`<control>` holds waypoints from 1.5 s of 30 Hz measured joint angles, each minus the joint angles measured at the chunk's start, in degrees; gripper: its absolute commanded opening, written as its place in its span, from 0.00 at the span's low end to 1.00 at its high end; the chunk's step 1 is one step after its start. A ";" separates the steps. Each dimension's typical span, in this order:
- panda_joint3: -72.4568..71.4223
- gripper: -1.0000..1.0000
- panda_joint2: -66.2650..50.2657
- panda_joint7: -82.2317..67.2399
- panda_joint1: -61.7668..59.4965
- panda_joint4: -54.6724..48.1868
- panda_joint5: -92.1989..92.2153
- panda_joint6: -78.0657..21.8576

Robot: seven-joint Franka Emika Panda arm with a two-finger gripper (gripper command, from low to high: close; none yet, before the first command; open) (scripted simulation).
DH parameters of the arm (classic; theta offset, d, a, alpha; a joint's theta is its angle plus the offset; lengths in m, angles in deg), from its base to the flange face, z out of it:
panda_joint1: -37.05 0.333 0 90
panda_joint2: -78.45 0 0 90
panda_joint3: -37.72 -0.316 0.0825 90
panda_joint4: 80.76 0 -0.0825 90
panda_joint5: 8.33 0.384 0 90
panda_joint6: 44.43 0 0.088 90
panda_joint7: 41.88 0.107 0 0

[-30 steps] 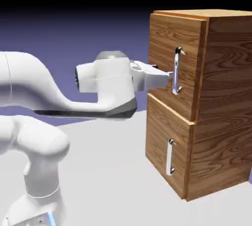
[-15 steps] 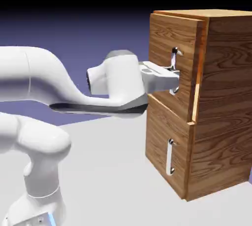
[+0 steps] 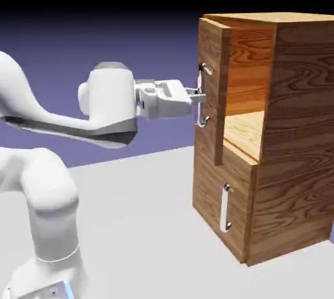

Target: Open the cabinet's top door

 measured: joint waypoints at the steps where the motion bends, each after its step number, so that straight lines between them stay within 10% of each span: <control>1: -2.08 0.00 0.68 -0.02 -2.04 0.45 1.77 0.61; 18: -22.09 0.00 16.06 -21.61 -14.21 9.21 41.64 -0.08; 33: -46.58 0.00 19.23 -32.40 -0.75 6.01 75.64 -35.00; 45: -69.00 0.00 10.41 -31.85 -12.75 -14.88 93.88 -64.24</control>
